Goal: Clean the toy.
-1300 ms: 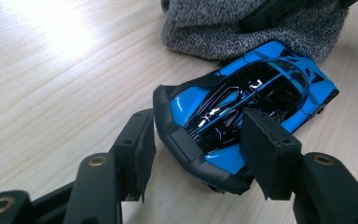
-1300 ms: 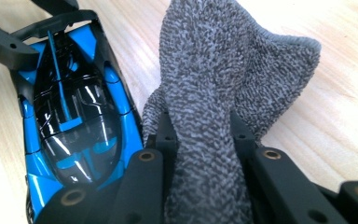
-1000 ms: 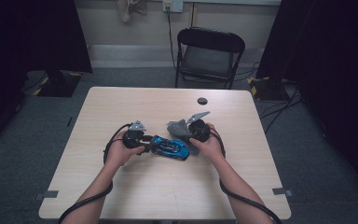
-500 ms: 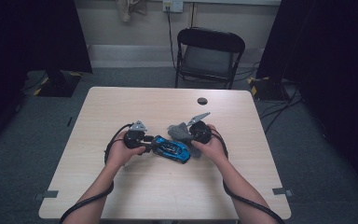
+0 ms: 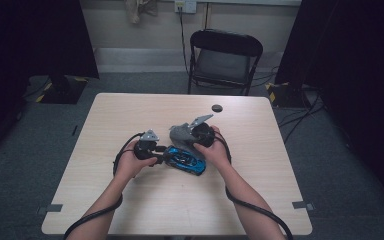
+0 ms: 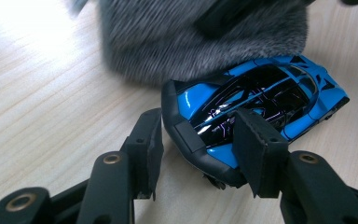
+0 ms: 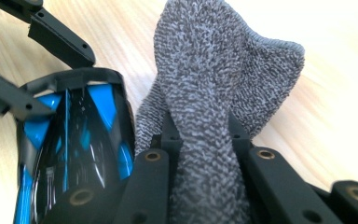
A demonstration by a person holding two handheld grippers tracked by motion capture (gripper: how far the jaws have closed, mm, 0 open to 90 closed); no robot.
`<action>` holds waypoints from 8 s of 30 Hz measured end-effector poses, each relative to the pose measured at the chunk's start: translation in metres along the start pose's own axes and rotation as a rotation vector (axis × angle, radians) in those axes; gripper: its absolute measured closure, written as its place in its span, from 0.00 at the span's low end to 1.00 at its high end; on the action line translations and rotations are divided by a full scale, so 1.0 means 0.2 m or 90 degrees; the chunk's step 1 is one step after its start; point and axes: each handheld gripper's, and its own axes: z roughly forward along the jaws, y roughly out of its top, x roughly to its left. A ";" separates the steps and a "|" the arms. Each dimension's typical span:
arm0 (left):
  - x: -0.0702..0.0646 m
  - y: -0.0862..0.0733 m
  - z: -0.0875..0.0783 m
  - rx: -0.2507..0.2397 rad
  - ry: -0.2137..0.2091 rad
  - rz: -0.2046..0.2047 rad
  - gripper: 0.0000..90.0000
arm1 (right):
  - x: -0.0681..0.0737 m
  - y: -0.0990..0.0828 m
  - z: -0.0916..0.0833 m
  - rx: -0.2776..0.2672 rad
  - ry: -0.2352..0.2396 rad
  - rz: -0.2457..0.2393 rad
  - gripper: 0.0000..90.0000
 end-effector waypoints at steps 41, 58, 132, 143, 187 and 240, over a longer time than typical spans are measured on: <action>-0.02 0.02 0.02 0.007 0.023 -0.001 0.58 | -0.04 -0.34 -0.24 0.026 0.029 0.008 0.85; -0.03 0.02 0.02 0.007 0.019 0.003 0.61 | -0.10 -0.13 -0.23 -0.032 -0.016 0.035 0.85; -0.07 0.05 0.04 0.020 0.028 0.007 0.62 | -0.06 -0.33 -0.21 0.022 0.054 0.014 0.81; -0.10 0.09 0.07 0.029 0.019 -0.010 0.49 | -0.06 -0.35 -0.20 0.013 0.052 0.029 0.81; -0.08 0.08 0.03 0.050 0.040 -0.013 0.76 | -0.08 -0.39 -0.41 -0.004 0.000 0.048 0.83; -0.07 0.06 0.04 0.031 0.027 -0.023 0.76 | -0.02 -0.27 -0.18 0.014 0.052 0.010 0.83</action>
